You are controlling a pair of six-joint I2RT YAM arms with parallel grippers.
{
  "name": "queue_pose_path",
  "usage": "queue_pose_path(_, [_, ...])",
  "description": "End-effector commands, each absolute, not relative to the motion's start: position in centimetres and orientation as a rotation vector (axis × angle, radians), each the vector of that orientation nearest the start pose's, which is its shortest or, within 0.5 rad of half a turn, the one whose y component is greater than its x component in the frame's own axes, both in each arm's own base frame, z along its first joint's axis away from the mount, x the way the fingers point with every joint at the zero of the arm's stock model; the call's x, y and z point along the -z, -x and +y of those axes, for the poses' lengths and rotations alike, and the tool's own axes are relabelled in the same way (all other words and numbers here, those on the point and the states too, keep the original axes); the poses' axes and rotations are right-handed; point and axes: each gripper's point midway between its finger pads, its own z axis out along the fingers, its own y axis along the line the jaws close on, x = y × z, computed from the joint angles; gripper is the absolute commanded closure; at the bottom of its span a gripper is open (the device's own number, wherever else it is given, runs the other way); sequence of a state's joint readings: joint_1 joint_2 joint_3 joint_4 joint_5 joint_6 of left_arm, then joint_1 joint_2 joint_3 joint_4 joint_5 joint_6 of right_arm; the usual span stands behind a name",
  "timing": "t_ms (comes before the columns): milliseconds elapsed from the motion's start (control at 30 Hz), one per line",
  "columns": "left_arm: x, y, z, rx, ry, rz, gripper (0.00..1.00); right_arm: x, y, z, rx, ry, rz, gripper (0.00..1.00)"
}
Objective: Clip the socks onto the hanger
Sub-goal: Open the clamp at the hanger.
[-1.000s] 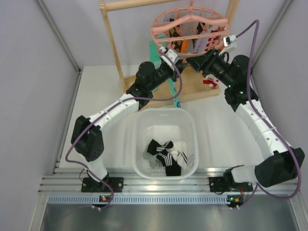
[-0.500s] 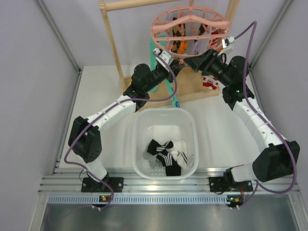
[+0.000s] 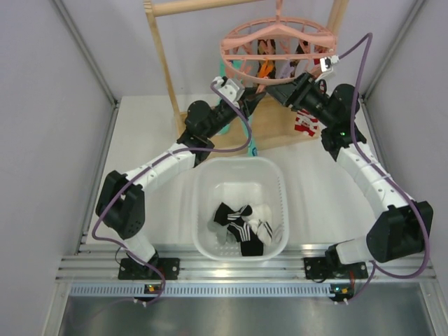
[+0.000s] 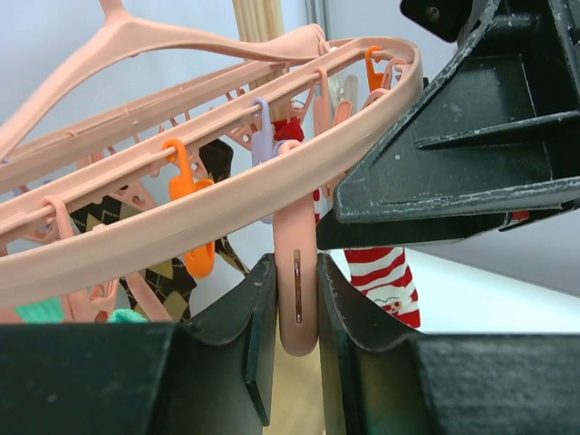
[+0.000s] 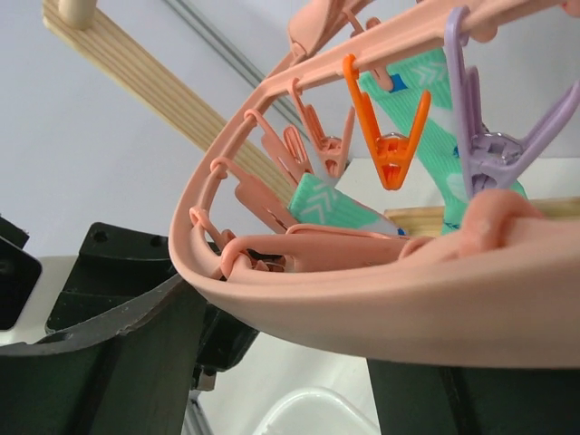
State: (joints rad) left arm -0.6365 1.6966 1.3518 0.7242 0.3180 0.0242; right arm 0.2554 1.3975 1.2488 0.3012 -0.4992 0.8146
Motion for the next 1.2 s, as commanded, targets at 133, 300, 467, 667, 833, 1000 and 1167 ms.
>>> queue_pose_path(133, [-43.9, -38.0, -35.9, 0.748, -0.662, 0.908, 1.0, -43.4, -39.1, 23.0, -1.261, 0.092, 1.441, 0.35])
queue_pose_path(300, [-43.8, -37.7, -35.8, 0.752, -0.666, 0.903, 1.0, -42.7, -39.5, 23.7, -1.246, 0.105, 1.458, 0.36])
queue_pose_path(467, [-43.9, -37.3, -35.8, 0.77, -0.671, 0.894, 1.0, -43.5, -39.7, 24.1, -1.25, 0.123, 1.411, 0.39])
queue_pose_path(667, [-43.9, -37.3, -35.9, 0.769, -0.673, 0.893, 1.0, -44.3, -39.2, 25.0, -1.281, 0.168, 1.351, 0.43])
queue_pose_path(833, [-43.8, -37.2, -36.1, 0.796, -0.664, 0.905, 1.0, -44.6, -39.0, 25.6, -1.285, 0.17, 1.329, 0.44])
queue_pose_path(1000, [-43.7, -37.0, -36.5, 0.803, -0.672, 0.904, 1.0, -44.6, -39.4, 25.7, -1.277, 0.163, 1.323, 0.56])
queue_pose_path(1167, [-43.5, -36.7, -36.9, 0.801, -0.687, 0.911, 1.0, -44.2, -40.1, 25.5, -1.258, 0.14, 1.336, 0.66])
